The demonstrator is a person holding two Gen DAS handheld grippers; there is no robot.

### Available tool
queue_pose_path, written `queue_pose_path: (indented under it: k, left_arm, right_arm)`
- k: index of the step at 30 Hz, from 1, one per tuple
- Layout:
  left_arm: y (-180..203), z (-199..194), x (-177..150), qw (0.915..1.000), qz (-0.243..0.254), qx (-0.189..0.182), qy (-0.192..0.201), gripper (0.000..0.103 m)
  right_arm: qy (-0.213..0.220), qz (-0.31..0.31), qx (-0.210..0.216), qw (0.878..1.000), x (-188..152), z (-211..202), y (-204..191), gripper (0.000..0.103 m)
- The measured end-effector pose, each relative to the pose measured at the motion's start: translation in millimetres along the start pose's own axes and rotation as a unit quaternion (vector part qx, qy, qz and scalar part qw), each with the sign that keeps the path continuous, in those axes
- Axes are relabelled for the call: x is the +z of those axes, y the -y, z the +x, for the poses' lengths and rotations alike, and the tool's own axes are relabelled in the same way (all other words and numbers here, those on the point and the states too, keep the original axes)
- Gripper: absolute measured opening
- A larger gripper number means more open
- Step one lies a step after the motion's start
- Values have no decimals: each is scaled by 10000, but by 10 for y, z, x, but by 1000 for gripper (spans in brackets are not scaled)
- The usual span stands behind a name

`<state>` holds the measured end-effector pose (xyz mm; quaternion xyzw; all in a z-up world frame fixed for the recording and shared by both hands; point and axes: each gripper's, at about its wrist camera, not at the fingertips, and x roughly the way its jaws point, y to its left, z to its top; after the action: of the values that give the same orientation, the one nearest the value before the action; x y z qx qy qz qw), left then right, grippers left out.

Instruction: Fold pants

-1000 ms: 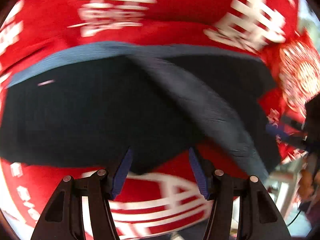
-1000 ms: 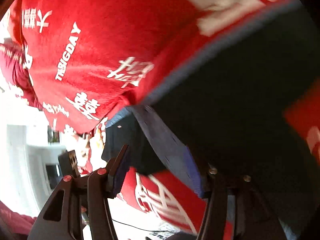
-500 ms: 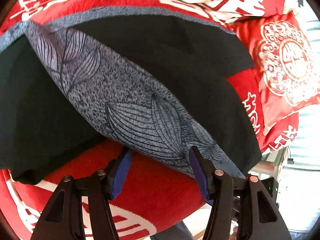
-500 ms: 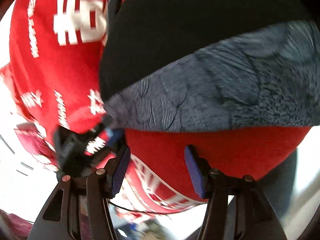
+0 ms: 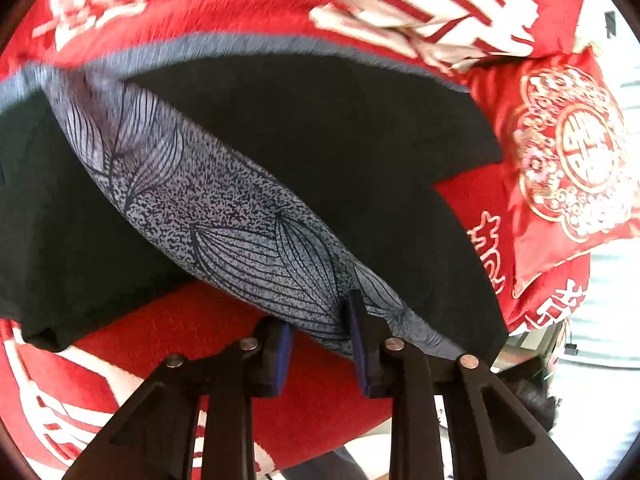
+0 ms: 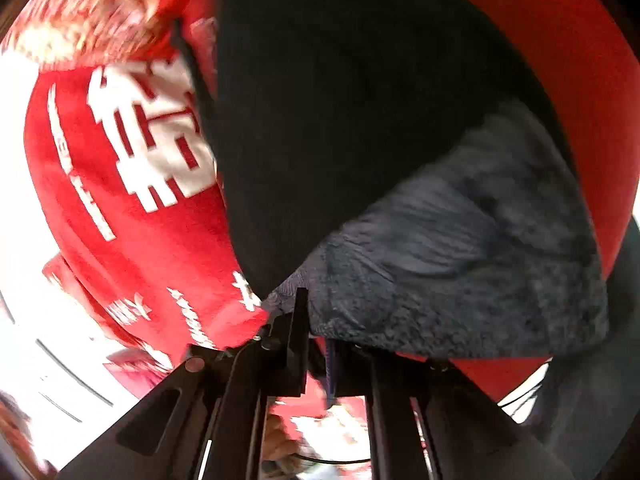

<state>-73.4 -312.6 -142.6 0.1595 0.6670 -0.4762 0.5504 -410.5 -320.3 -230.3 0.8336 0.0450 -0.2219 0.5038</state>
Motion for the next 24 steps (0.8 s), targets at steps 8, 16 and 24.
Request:
queue_pose_path:
  k: [8, 16, 24]
  left_arm:
    - [363, -284, 400, 9985, 256, -126, 457, 27]
    - [583, -112, 1013, 9963, 593, -21, 626, 28]
    - [495, 252, 1513, 9965, 639, 272, 465, 28]
  right_arm:
    - [-444, -1820, -514, 9810, 397, 134, -1427, 7]
    - [-1047, -2749, -1487, 9441, 1239, 886, -2415, 9]
    - [-1268, -3121, -2351, 9117, 1816, 1730, -2732, 12]
